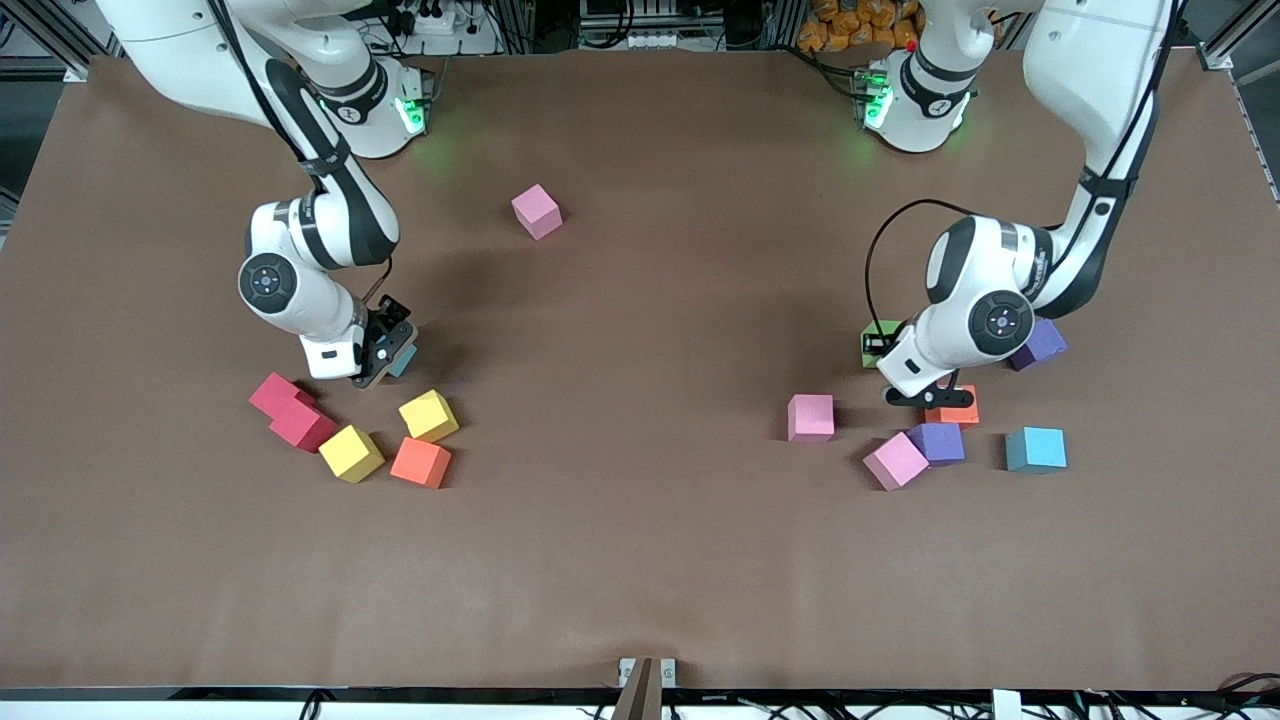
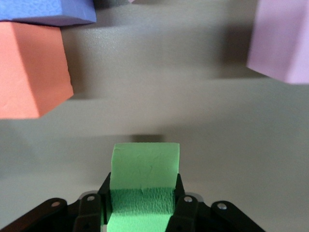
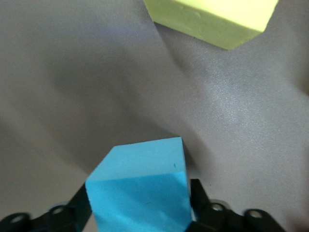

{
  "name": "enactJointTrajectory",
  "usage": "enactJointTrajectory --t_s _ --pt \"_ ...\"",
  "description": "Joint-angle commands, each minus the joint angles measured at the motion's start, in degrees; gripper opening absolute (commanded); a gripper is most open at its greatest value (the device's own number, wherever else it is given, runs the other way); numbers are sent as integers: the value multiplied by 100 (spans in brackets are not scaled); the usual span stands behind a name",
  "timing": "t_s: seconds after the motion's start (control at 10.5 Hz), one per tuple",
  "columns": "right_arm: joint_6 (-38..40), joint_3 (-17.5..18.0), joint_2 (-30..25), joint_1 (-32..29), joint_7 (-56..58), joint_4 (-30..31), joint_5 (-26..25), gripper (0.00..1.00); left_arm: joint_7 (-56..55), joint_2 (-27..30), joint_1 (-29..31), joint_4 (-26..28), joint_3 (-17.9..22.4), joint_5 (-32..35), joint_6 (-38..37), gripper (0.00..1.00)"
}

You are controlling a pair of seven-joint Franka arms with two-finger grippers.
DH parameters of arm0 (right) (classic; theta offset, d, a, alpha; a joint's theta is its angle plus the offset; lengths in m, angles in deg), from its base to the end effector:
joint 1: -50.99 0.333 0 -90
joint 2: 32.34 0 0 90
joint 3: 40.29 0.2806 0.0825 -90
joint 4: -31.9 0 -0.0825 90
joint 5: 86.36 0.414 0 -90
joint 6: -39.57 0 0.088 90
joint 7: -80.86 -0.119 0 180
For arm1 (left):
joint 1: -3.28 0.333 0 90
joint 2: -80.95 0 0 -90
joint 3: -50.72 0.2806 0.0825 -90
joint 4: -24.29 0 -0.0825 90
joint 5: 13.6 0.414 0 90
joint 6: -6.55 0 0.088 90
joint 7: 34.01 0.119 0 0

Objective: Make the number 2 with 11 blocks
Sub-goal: 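Carry the green cube mid-table while the right gripper carries the cyan cube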

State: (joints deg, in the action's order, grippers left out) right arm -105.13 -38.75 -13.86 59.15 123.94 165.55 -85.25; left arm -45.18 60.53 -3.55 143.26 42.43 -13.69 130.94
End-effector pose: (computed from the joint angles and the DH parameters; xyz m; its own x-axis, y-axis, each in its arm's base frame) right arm 0.4981 0.0863 0.1162 0.6132 0.7856 -0.0825 0.7791 -0.6187 -0.1012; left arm 0.5418 -0.1497 0.1710 0.9634 -0.0633 -0.2603 -0.0653 -0.9979 0.0009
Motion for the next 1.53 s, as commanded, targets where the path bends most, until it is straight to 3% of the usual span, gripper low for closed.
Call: enactJointTrajectory --t_s 0.0,0.1,0.19,0.48,0.76,0.95,1.43 --pt "-59 40 -3 -96 104 21 4 38 -17 406 23 74 -382 -131 -319 40" --pt "-59 40 24 -104 96 -14 4 33 -61 407 32 74 -592 -131 -319 41" --pt "2 31 15 -113 78 -58 4 28 -61 407 32 74 -707 -227 -319 49" --pt "746 22 -29 -105 60 -574 450 29 -559 564 32 83 -1243 -474 -529 48" --pt "1284 31 -29 -70 -315 -1155 496 30 -1447 592 6 4 -1919 -465 -600 47" --pt "1504 66 -29 0 -877 -1428 496 31 -1844 495 -248 -154 -2149 -465 -591 47" --pt "1602 356 -20 334 -2336 -1640 496 31 -3004 -40 -1408 -593 -2168 -422 -364 47"
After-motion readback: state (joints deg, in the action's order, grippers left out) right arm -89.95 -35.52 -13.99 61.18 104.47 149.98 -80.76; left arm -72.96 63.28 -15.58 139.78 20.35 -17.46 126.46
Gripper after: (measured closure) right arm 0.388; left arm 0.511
